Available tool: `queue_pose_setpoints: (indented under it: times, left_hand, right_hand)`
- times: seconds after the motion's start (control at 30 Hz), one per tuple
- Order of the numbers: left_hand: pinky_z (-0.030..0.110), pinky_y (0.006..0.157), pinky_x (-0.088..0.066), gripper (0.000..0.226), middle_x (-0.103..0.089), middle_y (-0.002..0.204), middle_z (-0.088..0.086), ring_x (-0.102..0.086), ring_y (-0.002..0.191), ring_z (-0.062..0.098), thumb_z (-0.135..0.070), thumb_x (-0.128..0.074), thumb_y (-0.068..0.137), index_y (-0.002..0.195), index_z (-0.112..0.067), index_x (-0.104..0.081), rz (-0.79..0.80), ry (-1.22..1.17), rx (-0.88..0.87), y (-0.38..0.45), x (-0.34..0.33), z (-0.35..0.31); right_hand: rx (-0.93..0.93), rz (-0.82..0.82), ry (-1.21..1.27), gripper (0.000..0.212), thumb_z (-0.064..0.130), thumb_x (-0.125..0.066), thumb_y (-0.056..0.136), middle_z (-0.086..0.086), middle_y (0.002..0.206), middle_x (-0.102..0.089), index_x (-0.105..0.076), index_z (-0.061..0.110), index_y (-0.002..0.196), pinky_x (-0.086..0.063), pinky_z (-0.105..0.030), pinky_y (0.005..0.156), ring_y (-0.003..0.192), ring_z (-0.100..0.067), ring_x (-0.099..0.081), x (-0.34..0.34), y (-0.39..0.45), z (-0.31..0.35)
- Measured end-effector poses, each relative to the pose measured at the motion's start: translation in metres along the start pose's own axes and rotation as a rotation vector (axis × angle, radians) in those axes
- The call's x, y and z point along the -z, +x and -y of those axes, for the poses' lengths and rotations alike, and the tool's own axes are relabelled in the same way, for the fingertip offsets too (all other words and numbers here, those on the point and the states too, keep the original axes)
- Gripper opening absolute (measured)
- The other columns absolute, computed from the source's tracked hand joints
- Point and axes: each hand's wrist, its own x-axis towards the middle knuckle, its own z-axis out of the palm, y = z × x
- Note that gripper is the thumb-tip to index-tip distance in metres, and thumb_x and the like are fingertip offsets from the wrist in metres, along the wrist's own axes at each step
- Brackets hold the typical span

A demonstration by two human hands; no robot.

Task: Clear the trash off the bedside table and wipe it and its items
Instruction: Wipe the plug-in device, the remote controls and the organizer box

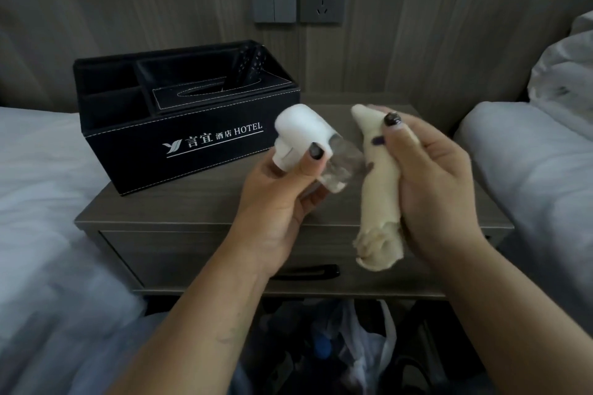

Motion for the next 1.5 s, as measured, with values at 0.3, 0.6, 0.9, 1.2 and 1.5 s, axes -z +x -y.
queue_pose_setpoints:
  times: [0.3, 0.6, 0.9, 1.2, 1.5]
  left_hand:
    - [0.039, 0.075, -0.057, 0.065, -0.072, 0.102, -0.001, -0.071, 0.095, 0.022, -0.054, -0.089, 0.052, 0.103, -0.024, -0.061, -0.026, 0.206, -0.095, 0.000, 0.007, -0.006]
    - [0.022, 0.072, -0.055, 0.055, -0.070, 0.098, -0.012, -0.070, 0.092, 0.009, -0.033, -0.082, 0.068, 0.109, -0.020, -0.048, 0.090, 0.450, -0.221, -0.005, -0.001, 0.001]
    - [0.020, 0.064, -0.052, 0.054, -0.063, 0.101, -0.024, -0.065, 0.083, -0.002, -0.058, -0.076, 0.058, 0.099, -0.052, -0.042, -0.045, 0.951, -0.304, -0.008, 0.003, -0.001]
    - [0.037, 0.070, -0.052, 0.042, -0.057, 0.099, -0.015, -0.059, 0.091, 0.011, -0.041, -0.076, 0.072, 0.106, -0.027, -0.055, -0.076, 1.346, -0.561, -0.015, 0.011, -0.012]
    - [0.005, 0.085, -0.034, 0.050, -0.048, 0.104, -0.018, -0.050, 0.102, 0.010, -0.025, -0.081, 0.066, 0.109, -0.031, -0.056, -0.164, 1.390, -0.620, -0.012, 0.028, -0.021]
  right_hand:
    - [-0.014, 0.182, 0.014, 0.021, 0.022, -0.055, 0.095, 0.000, 0.073, -0.067, -0.076, 0.019, 0.095, -0.046, -0.015, 0.053, 0.060, -0.003, -0.060, 0.003, -0.006, 0.008]
    - [-0.045, 0.189, 0.003, 0.023, 0.017, -0.051, 0.097, -0.001, 0.068, -0.071, -0.073, 0.011, 0.096, -0.052, -0.023, 0.051, 0.058, -0.009, -0.066, 0.010, 0.000, 0.007]
    - [0.225, 0.261, -0.399, 0.021, 0.017, -0.052, 0.097, -0.001, 0.093, -0.060, -0.072, 0.023, 0.103, -0.046, -0.011, 0.070, 0.085, -0.002, -0.060, -0.001, -0.013, 0.016]
    - [0.452, 0.146, -0.721, 0.026, 0.007, -0.055, 0.094, -0.003, 0.093, -0.050, -0.066, 0.003, 0.118, -0.041, -0.008, 0.071, 0.075, -0.004, -0.048, -0.008, -0.007, -0.009]
    - [0.559, 0.214, -0.560, 0.026, 0.002, -0.058, 0.091, -0.003, 0.083, -0.052, -0.069, 0.005, 0.114, -0.039, -0.009, 0.071, 0.076, 0.000, -0.051, -0.014, -0.011, -0.003]
